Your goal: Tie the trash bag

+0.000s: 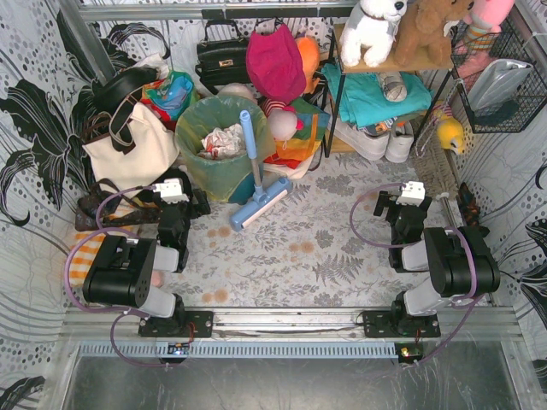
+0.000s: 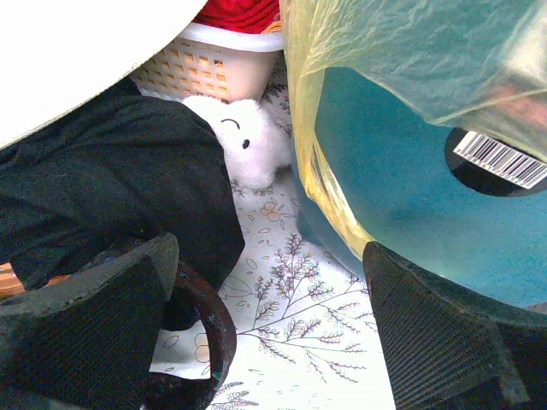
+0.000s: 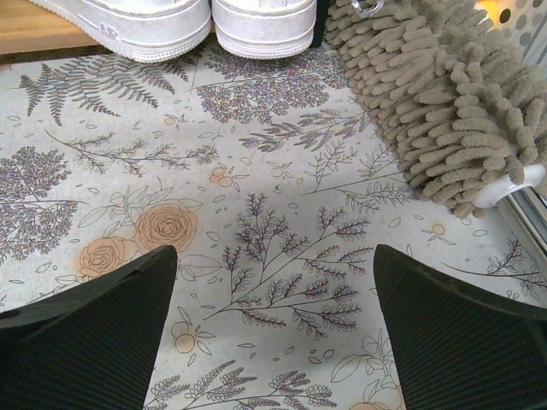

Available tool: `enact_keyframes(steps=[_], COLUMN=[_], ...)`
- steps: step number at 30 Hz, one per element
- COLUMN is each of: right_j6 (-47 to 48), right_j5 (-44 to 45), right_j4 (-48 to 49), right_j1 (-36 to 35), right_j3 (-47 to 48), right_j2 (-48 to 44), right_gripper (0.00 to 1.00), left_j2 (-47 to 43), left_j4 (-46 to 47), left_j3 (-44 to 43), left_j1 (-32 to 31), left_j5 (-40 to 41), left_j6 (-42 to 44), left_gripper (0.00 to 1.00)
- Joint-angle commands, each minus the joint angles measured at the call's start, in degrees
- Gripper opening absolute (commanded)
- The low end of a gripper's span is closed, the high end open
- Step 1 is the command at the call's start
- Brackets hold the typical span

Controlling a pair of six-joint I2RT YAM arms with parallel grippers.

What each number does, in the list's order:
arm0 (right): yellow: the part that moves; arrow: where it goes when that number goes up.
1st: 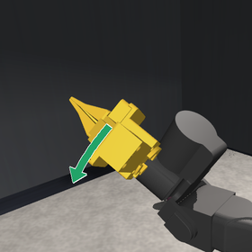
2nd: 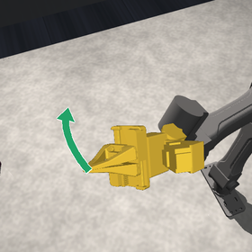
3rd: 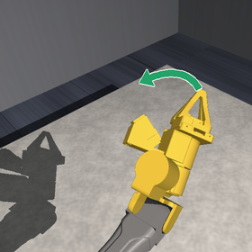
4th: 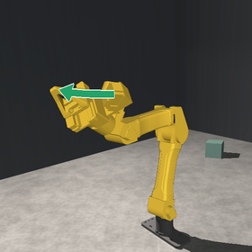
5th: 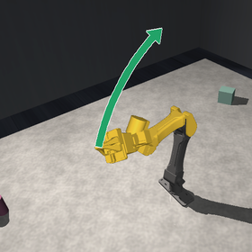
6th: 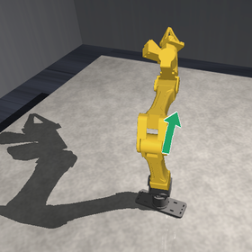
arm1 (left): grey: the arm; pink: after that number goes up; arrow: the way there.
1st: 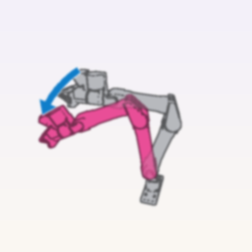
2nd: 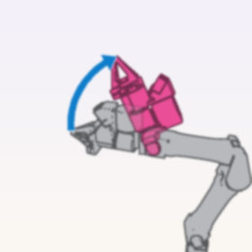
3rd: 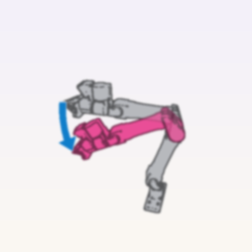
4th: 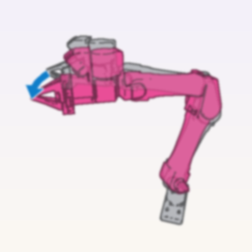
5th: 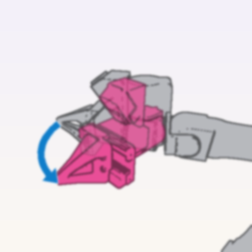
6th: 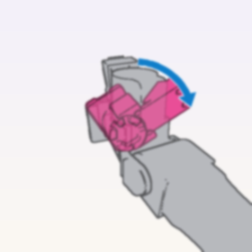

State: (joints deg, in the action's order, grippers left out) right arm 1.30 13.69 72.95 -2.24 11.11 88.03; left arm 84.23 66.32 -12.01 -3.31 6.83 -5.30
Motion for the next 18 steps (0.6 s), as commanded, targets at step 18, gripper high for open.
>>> enact_keyframes(steps=[18], right_j6=[1.5], right_j5=[-1.6], right_j4=[9.1], right_j1=[-0.3], right_j3=[-5.6], right_j2=[-3.7], right_gripper=[0.97], left_j2=[-7.3], left_j4=[5.4], left_j3=[4.4], left_j1=[-1.3], left_j5=[-1.1], left_j6=[2.3], left_gripper=[0.98])
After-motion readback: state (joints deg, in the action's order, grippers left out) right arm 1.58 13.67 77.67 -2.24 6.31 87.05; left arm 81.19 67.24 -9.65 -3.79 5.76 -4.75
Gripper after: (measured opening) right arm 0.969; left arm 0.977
